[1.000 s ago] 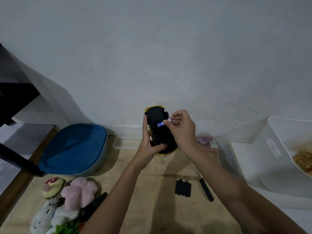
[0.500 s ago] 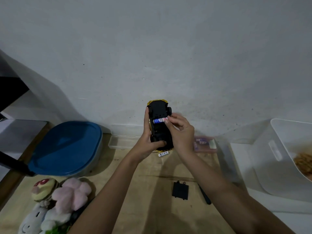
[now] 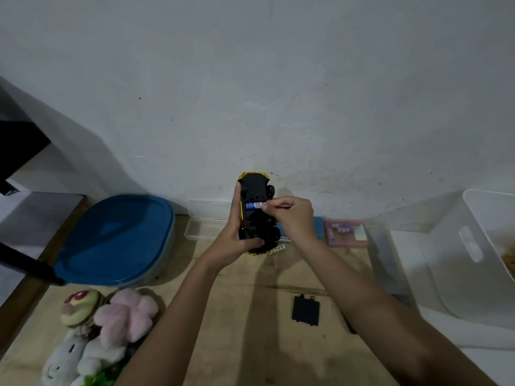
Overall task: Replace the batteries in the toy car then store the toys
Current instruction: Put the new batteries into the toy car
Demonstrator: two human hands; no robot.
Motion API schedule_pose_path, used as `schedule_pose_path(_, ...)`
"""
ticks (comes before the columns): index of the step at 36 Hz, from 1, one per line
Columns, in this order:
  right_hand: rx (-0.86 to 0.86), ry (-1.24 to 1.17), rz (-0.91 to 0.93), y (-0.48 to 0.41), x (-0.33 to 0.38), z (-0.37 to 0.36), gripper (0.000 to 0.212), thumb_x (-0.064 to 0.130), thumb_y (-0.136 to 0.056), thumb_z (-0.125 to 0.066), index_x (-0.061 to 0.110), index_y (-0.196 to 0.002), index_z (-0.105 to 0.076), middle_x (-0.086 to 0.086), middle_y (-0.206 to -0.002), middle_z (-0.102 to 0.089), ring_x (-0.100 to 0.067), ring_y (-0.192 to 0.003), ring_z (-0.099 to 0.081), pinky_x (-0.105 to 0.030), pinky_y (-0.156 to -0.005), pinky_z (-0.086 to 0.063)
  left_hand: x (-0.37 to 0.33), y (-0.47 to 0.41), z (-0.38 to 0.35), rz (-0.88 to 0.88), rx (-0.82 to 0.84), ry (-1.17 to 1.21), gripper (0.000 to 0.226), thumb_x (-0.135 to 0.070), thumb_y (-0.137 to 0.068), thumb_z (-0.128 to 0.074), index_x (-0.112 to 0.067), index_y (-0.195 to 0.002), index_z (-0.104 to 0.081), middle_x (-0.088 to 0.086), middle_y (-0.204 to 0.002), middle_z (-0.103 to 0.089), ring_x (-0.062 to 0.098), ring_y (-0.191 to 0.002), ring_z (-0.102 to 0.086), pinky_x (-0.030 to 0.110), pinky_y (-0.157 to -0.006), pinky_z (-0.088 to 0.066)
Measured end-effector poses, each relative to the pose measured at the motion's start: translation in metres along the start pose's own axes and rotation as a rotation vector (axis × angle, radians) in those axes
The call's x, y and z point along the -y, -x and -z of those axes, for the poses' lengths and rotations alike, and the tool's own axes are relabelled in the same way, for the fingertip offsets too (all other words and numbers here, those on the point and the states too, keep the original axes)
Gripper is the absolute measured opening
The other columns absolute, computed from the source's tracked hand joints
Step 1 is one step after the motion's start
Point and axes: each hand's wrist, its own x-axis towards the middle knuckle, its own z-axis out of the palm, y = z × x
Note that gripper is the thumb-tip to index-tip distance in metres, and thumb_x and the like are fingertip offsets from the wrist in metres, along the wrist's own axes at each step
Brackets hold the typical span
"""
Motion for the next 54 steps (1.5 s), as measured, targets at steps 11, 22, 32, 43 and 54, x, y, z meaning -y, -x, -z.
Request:
schedule_pose_path(11, 0.272, 0.446, -0.024, -0.017, -0.079, 0.004, 0.009, 0.007, -0.089, -0.058, 0.004, -0.089, -0.066, -0.010, -0.091, -0.065, -0.016, -0.078, -0.061, -0.020, -0.069, -0.048, 0.038, 0.017, 0.027, 0.103, -0.231, 0.077, 0.112, 0.021, -0.076, -0.054, -0.047, -0.144, 0.003, -0.020, -0.126, -0.053, 0.003, -0.104, -0.063, 0.017, -0.077, -0.052)
schedule_pose_path(22, 0.612, 1.191, 0.271, -0.012, -0.120, 0.006, 0.025, 0.009, -0.094, -0.044, 0.007, -0.115, -0.058, -0.010, -0.121, -0.057, -0.020, -0.110, -0.053, -0.021, -0.083, -0.035, 0.051, 0.028, 0.038, 0.117, -0.297, 0.093, 0.108, 0.028, -0.075, -0.047, -0.044, -0.143, -0.003, -0.035, -0.121, -0.053, -0.003, -0.106, -0.060, 0.016, -0.080, -0.050)
schedule_pose_path(32, 0.281, 0.292, 0.438, -0.006, -0.027, 0.003, 0.024, 0.006, -0.086, -0.062, 0.006, -0.110, -0.061, -0.001, -0.098, -0.059, -0.010, -0.084, -0.058, -0.010, -0.079, -0.047, 0.041, 0.023, 0.022, 0.097, -0.197, 0.057, 0.110, 0.007, -0.067, -0.060, -0.042, -0.146, -0.001, -0.018, -0.135, -0.044, 0.004, -0.112, -0.059, 0.023, -0.082, -0.052)
schedule_pose_path(43, 0.410, 0.493, 0.709, 0.013, 0.000, 0.007, 0.022, 0.005, -0.077, -0.070, 0.006, -0.099, -0.072, -0.009, -0.091, -0.071, -0.016, -0.081, -0.064, -0.014, -0.074, -0.051, 0.013, 0.014, -0.008, 0.062, -0.104, -0.002, 0.107, 0.024, -0.076, -0.053, -0.037, -0.147, -0.001, -0.030, -0.130, -0.035, -0.018, -0.109, -0.050, 0.015, -0.087, -0.048)
schedule_pose_path(54, 0.383, 0.816, 0.850, 0.013, 0.007, -0.007, 0.008, 0.002, -0.071, -0.069, 0.006, -0.076, -0.074, -0.011, -0.067, -0.062, -0.029, -0.063, -0.060, -0.038, -0.052, -0.054, 0.004, 0.020, 0.000, 0.045, -0.160, 0.000, 0.107, 0.021, -0.078, -0.055, -0.047, -0.143, -0.005, -0.028, -0.126, -0.044, -0.009, -0.097, -0.061, 0.018, -0.079, -0.052)
